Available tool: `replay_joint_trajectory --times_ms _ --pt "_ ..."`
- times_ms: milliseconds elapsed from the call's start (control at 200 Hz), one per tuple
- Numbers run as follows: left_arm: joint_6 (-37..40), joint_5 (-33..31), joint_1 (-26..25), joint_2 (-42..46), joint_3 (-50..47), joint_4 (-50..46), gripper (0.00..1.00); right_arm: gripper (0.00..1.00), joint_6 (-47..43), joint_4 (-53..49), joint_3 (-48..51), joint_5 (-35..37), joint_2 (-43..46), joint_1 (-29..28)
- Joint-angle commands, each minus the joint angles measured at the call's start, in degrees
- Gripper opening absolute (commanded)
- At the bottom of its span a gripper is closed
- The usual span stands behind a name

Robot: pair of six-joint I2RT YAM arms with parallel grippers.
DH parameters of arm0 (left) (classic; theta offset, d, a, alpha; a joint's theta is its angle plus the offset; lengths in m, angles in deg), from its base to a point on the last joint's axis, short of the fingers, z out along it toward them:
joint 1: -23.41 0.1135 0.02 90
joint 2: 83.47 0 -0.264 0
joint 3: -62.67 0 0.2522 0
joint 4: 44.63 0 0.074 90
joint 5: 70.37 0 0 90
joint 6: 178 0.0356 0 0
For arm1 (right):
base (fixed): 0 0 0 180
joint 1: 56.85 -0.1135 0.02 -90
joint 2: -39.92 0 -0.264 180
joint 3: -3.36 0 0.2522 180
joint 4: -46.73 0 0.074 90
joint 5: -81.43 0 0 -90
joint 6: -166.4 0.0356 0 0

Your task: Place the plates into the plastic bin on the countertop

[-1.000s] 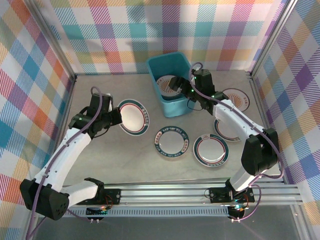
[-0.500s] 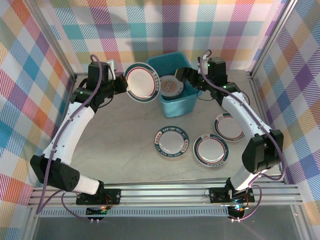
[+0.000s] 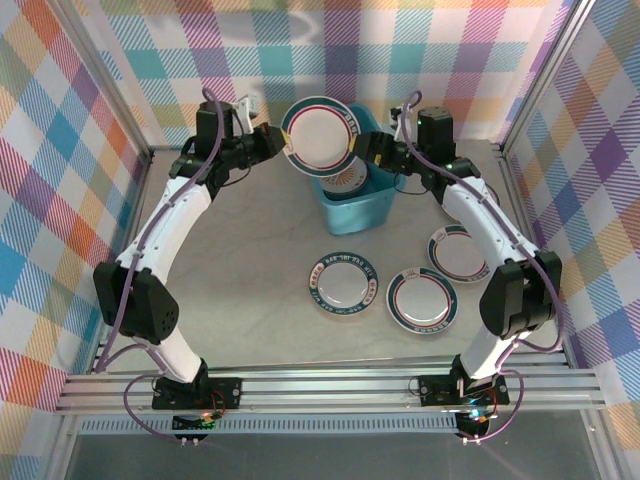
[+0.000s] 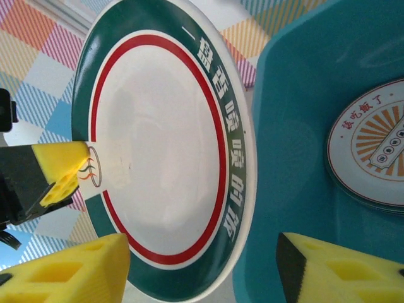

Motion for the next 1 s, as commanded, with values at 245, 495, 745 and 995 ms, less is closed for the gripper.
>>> replay_joint_trajectory --times_ms 245,495,745,995 --pt "-4.7 6.8 0.6 -1.9 3.5 10.6 0.0 0.44 6.4 5.5 -1.4 1.5 -3.1 0.5" --pt "-4.7 7.3 0.6 -3.4 4.5 10.4 0.0 0.25 10.7 11.6 -0.1 2.7 -3.8 0.7" --pt "-2.3 5.6 0.7 -4.9 6.3 7.4 0.01 0.0 13.6 12.8 -0.8 2.4 -5.5 0.7" --pt "-1.4 5.7 1.8 -8.5 9.4 7.7 0.52 0.0 17.5 15.2 -1.0 5.8 -6.5 0.7"
